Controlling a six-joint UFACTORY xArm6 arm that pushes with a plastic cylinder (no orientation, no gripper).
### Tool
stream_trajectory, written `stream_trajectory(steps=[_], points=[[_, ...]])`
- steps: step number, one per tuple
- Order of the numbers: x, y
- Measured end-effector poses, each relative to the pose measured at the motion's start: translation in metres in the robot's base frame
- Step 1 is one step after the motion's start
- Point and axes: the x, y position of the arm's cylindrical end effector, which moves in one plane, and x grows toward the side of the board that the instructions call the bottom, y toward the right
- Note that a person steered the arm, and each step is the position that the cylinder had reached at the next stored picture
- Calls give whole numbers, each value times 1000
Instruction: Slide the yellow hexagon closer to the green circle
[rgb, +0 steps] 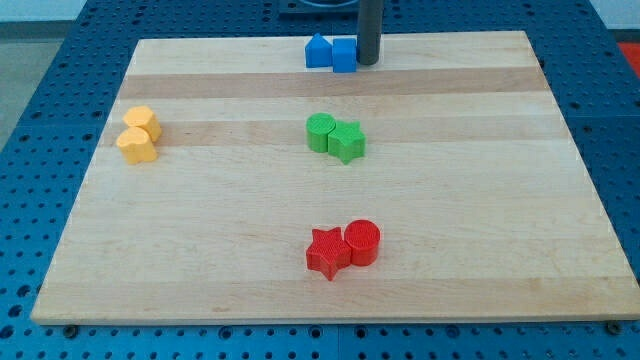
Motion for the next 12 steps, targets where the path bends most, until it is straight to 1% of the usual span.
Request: stream_trajectory(steps=[2, 3, 4, 6, 8, 9, 10, 12], points=[[1, 0], [53, 0], [66, -5], [61, -148], [66, -331], [96, -355], [129, -352], [130, -295]])
